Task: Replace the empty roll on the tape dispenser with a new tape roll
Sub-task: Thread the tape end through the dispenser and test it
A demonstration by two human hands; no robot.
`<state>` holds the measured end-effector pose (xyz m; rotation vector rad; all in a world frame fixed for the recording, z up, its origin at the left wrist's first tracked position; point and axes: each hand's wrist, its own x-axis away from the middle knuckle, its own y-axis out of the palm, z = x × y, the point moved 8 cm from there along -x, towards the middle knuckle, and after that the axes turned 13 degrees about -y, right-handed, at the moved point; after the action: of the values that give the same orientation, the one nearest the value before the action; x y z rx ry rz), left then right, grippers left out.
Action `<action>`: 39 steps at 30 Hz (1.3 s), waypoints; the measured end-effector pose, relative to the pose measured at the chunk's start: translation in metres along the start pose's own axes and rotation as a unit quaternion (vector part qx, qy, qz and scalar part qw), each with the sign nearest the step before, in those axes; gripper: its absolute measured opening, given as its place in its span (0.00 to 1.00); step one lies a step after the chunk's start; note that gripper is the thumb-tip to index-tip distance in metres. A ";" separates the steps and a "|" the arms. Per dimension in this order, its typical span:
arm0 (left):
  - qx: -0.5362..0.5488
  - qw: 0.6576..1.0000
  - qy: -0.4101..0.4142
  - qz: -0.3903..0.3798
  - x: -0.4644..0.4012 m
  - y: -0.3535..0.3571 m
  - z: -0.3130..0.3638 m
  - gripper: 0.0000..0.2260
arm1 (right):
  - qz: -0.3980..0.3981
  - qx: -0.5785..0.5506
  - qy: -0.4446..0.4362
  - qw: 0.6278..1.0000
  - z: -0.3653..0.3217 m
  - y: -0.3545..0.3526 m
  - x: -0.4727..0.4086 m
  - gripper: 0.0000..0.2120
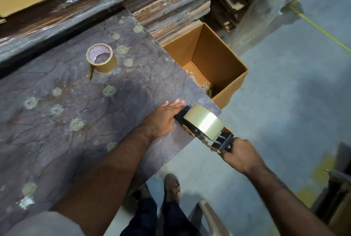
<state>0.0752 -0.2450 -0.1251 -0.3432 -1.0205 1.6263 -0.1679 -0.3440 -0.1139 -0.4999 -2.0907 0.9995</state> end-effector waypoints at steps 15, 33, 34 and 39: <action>-0.103 0.986 -0.072 0.113 0.009 0.019 0.018 0.22 | -0.008 -0.001 0.034 0.999 0.067 0.012 0.051 0.20; -0.164 0.956 -0.218 0.108 -0.010 0.027 0.035 0.52 | -0.058 -0.265 0.102 0.957 0.061 0.031 0.048 0.07; -0.165 0.956 -0.220 0.104 -0.010 0.027 0.036 0.52 | -0.065 -0.303 0.107 0.945 0.058 0.033 0.048 0.09; -0.175 0.953 -0.226 0.097 -0.007 0.024 0.040 0.52 | -0.093 -0.373 0.114 0.916 0.049 0.036 0.050 0.15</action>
<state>0.0348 -0.2689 -0.1220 -0.3204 -1.6784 1.7382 -0.2362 -0.3153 -0.1389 -0.7288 -2.2000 -0.0107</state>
